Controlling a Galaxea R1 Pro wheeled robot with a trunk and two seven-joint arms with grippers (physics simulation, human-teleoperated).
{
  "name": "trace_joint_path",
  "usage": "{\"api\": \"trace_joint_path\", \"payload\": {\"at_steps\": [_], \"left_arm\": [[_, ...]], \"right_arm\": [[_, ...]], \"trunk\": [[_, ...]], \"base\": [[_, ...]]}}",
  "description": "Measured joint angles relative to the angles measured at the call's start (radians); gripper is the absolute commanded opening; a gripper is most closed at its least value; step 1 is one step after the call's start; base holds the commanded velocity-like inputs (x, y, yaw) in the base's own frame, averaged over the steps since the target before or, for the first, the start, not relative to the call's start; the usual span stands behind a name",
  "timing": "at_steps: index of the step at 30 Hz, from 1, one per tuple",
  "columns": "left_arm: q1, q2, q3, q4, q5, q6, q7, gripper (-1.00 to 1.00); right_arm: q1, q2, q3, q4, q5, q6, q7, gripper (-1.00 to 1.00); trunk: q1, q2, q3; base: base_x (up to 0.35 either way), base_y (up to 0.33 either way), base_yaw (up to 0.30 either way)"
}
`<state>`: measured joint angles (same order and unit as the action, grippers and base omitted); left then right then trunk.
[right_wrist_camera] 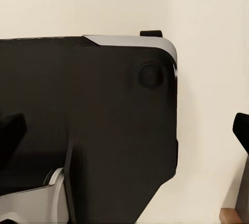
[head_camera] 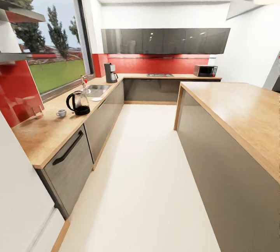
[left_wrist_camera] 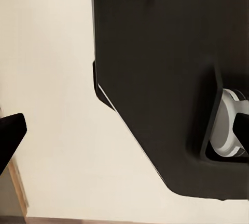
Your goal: Set up a coffee station on the kitchen countertop: keep the coffee maker on the countertop, move the bottle of coffee from the kitchen shelf to the counter next to the coffee maker, place a paper coffee filter on top of the coffee maker, put the saucer next to the coffee maker with the coffee cup on the saucer, and place the electric kettle next to the coffee maker.
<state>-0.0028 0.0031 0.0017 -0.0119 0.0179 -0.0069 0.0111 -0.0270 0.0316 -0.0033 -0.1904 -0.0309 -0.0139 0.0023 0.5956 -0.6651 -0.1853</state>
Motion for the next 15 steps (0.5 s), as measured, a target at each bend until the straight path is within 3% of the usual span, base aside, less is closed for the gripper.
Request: {"api": "trace_joint_path", "payload": {"at_steps": [9, 13, 15], "left_arm": [[-0.002, 0.002, 0.0, -0.008, -0.001, 0.0, 0.0, 1.0], [-0.003, 0.018, 0.0, -0.082, -0.003, 0.002, 0.003, 1.0], [-0.02, 0.041, 0.0, -0.161, -0.004, 0.003, 0.005, 1.0]], "right_arm": [[0.0, 0.002, 0.002, 0.0, 0.001, 0.0, -0.001, 1.0], [0.0, -0.008, 0.001, -0.008, 0.002, 0.001, -0.002, 1.0], [0.0, -0.033, 0.0, -0.061, 0.002, -0.001, -0.006, 1.0]], "trunk": [[-0.035, 0.063, 0.028], [-0.05, 0.091, 0.04], [-0.058, 0.105, 0.047]], "base": [[0.0, 0.0, -0.006], [0.0, 0.0, 0.0], [0.0, 0.0, 0.0]]}}
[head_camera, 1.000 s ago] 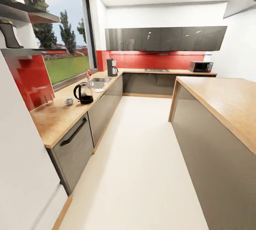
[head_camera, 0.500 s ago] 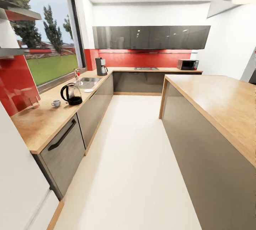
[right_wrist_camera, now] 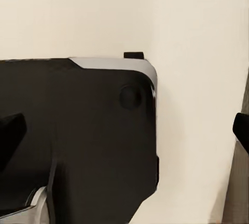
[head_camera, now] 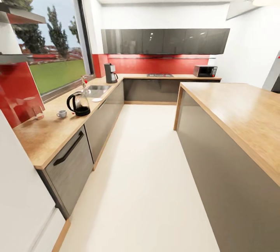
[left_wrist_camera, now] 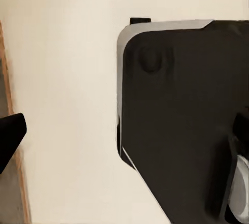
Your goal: Set up a coffee station on the kitchen countertop: keep the coffee maker on the countertop, move the bottle of coffee from the kitchen shelf to the counter next to the coffee maker, place a paper coffee filter on top of the coffee maker, put the saucer next to the coffee maker with the coffee cup on the saucer, and place the electric kettle next to the coffee maker.
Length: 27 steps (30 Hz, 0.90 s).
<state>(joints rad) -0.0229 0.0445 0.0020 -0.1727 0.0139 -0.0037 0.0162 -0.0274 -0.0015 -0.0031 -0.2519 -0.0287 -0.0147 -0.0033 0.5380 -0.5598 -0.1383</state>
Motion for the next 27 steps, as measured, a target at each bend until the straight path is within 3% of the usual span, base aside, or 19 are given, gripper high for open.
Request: {"api": "trace_joint_path", "payload": {"at_steps": [4, 6, 9, 12, 16, 20, 21, 27], "left_arm": [[-0.04, 0.016, 0.0, -0.039, 0.001, 0.001, 0.001, 1.0], [-0.101, 0.021, 0.0, -0.05, 0.001, 0.0, 0.001, 1.0], [-0.159, 0.021, 0.008, -0.053, 0.003, 0.0, 0.001, 1.0], [-0.218, 0.018, 0.041, -0.054, 0.014, -0.001, 0.002, 1.0], [-0.276, 0.021, 0.121, -0.055, 0.035, -0.005, -0.001, 1.0], [-0.278, 0.023, 0.141, -0.054, 0.032, -0.022, -0.004, 1.0], [-0.269, 0.031, 0.144, -0.041, 0.031, -0.094, -0.004, 1.0], [-0.264, 0.035, 0.144, -0.032, 0.031, -0.133, -0.003, 1.0]], "right_arm": [[0.0, -0.017, 0.0, -0.117, 0.0, -0.001, -0.001, 1.0], [0.0, -0.025, -0.002, -0.229, 0.0, -0.004, -0.001, 1.0], [0.0, -0.026, -0.004, -0.289, -0.001, -0.038, -0.001, 1.0], [0.0, -0.026, -0.004, -0.321, -0.002, -0.11, -0.001, 1.0], [0.0, -0.027, -0.005, -0.333, -0.001, -0.188, 0.0, 1.0], [0.0, -0.027, -0.005, -0.332, 0.0, -0.203, 0.0, 1.0], [0.001, -0.028, -0.005, -0.316, 0.001, -0.205, 0.0, 1.0], [0.001, -0.028, -0.005, -0.281, 0.001, -0.206, 0.0, 1.0]], "trunk": [[-0.015, 0.028, 0.013], [-0.023, 0.042, 0.019], [-0.035, 0.063, 0.028], [-0.046, 0.084, 0.038], [-0.062, 0.112, 0.05], [-0.077, 0.14, 0.063], [-0.081, 0.148, 0.066], [-0.089, 0.162, 0.072]], "base": [[0.0, 0.0, 0.0], [0.0, 0.0, 0.0], [0.0, 0.0, 0.0], [0.0, 0.0, 0.0], [0.0, 0.0, 0.0], [0.0, 0.0, 0.0], [0.0, 0.0, 0.0], [0.0, 0.0, 0.0]]}}
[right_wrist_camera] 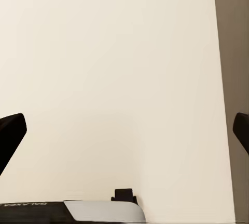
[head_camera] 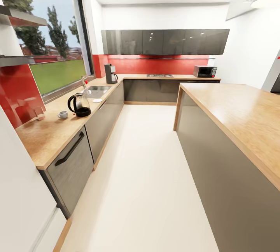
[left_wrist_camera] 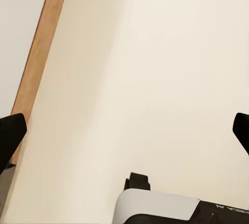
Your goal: Set up a coffee station on the kitchen countertop: keep the coffee maker on the countertop, move the bottle of coffee from the kitchen shelf to the counter next to the coffee maker, place a paper coffee filter on top of the coffee maker, put the saucer next to the coffee maker with the coffee cup on the saucer, and place the electric kettle next to the coffee maker.
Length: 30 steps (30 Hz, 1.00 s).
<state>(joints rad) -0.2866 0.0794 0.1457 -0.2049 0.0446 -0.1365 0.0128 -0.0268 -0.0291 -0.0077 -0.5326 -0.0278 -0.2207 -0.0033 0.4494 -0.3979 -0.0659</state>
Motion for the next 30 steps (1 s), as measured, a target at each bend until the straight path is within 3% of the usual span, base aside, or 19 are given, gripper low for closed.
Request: {"api": "trace_joint_path", "payload": {"at_steps": [14, 30], "left_arm": [[0.001, 0.005, -0.001, 0.001, -0.004, -0.016, -0.003, 1.0], [0.001, 0.005, -0.002, 0.001, -0.007, -0.018, -0.003, 1.0]], "right_arm": [[0.0, 0.0, 0.0, 0.006, -0.001, 0.0, 0.002, 1.0], [0.0, 0.0, 0.006, 0.009, 0.001, -0.002, 0.005, 1.0]], "trunk": [[0.0, 0.0, 0.0], [-0.001, 0.0, 0.0]], "base": [[0.024, 0.0, 0.0], [0.317, -0.04, 0.0]]}}
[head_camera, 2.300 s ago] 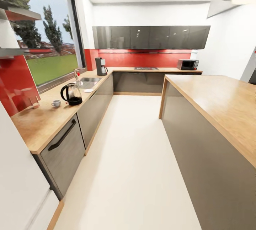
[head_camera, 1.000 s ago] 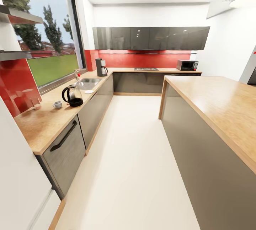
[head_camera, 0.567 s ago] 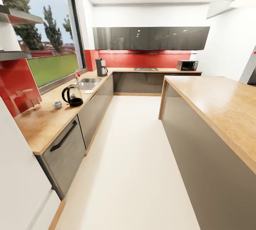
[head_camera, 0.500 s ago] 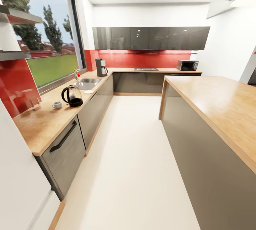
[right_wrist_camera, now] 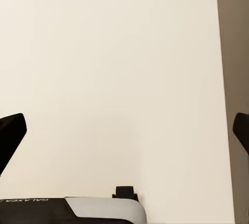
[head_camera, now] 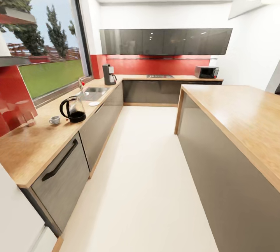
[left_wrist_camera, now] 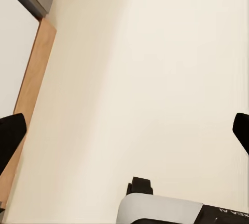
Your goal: Set up a coffee station on the kitchen countertop: keep the coffee maker on the countertop, move the bottle of coffee from the kitchen shelf to the counter next to the coffee maker, place a paper coffee filter on top of the coffee maker, put the saucer next to the coffee maker with the coffee cup on the saucer, and place the electric kettle next to the coffee maker.
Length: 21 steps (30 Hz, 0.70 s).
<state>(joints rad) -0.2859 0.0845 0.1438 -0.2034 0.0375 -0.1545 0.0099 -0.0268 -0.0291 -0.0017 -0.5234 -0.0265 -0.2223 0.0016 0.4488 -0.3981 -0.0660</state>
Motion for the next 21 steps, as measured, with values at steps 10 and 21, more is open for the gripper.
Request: {"api": "trace_joint_path", "payload": {"at_steps": [10, 21], "left_arm": [[0.0, 0.0, 0.0, 0.0, 0.0, 0.0, 0.0, 1.0], [0.0, 0.0, 0.0, 0.0, 0.0, 0.0, 0.001, 1.0]], "right_arm": [[0.0, 0.0, 0.0, 0.0, 0.0, 0.0, 0.0, 1.0], [0.0, 0.0, 0.0, 0.0, 0.0, 0.0, -0.003, 1.0]], "trunk": [[0.0, 0.0, 0.0], [0.0, 0.0, 0.0]], "base": [[0.336, -0.084, 0.0], [0.336, -0.085, 0.065]]}}
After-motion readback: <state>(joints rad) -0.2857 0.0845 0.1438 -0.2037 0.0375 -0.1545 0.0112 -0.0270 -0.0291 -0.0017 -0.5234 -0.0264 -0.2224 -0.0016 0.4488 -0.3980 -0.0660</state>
